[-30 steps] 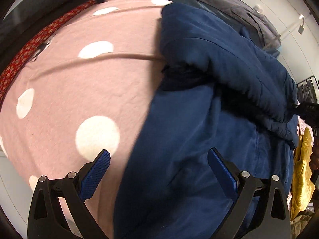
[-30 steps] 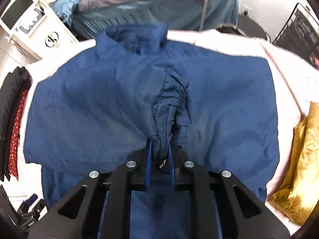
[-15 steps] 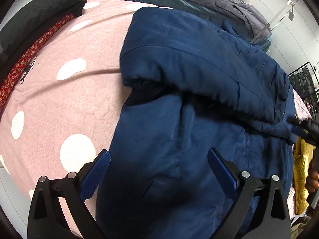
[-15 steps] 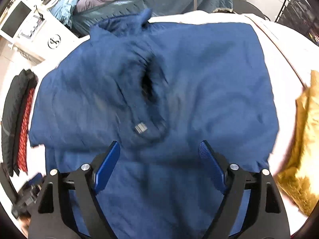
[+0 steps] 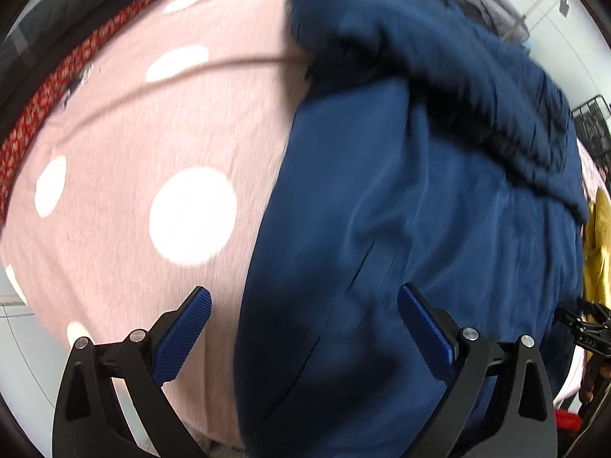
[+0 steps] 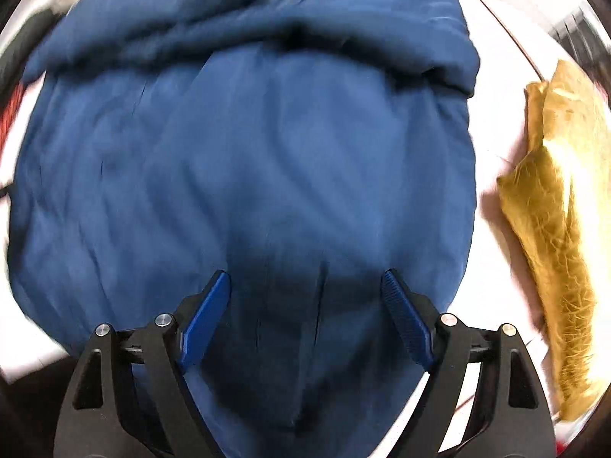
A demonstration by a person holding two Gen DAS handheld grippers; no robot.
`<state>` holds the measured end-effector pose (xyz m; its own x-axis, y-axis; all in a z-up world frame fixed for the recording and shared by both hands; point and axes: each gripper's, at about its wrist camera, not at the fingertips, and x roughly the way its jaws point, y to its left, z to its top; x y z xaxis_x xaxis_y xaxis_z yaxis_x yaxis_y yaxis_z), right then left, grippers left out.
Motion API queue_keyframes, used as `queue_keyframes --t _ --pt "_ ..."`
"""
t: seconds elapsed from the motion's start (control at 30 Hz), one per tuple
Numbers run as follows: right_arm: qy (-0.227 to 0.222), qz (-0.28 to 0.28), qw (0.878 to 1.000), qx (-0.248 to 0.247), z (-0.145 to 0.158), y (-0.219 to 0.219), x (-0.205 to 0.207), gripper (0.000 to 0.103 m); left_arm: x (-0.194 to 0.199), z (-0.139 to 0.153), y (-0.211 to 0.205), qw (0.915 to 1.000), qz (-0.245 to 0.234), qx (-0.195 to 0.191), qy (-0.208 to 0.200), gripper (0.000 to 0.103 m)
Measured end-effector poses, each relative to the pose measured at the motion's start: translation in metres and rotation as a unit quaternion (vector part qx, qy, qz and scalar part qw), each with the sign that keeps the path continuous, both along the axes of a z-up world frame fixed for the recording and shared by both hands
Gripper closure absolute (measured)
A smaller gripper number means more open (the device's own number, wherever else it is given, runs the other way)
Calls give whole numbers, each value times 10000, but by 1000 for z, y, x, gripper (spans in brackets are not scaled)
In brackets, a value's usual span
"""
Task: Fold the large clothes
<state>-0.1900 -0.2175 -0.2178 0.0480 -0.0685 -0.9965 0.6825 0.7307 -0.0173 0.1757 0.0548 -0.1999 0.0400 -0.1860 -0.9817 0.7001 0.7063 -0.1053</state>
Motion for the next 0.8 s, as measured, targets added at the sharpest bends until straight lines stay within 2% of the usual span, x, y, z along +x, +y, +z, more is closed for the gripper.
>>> queue_keyframes --t 0.17,0.27,0.37,0.43,0.53,0.63,0.7,0.8 --pt "356 748 9960 -328 -3 38 -6 18 -26 -15 19 9988 -401 277 102 7" --pt "405 800 9954 -342 -4 47 -14 17 -39 -30 28 9975 -548 395 200 7" --pt "300 626 9973 -256 0 48 -30 17 -37 -33 41 9983 -262 223 461 7" --pt "119 431 9988 -179 6 44 -41 17 -34 -32 51 9980 -224 174 559 7" --pt "-183 64 9998 -40 17 40 -63 17 -28 -26 65 9982 -340 152 461 7" --pt "-542 -525 9971 23 29 26 -81 17 -19 -12 75 9982 -324 -95 496 7" --pt "-840 -1020 9912 33 38 12 -98 17 -11 -1 82 9971 -237 -437 572 7" --pt "-1127 -1640 9791 417 34 -11 -118 17 -5 6 87 9939 -130 -785 768 7"
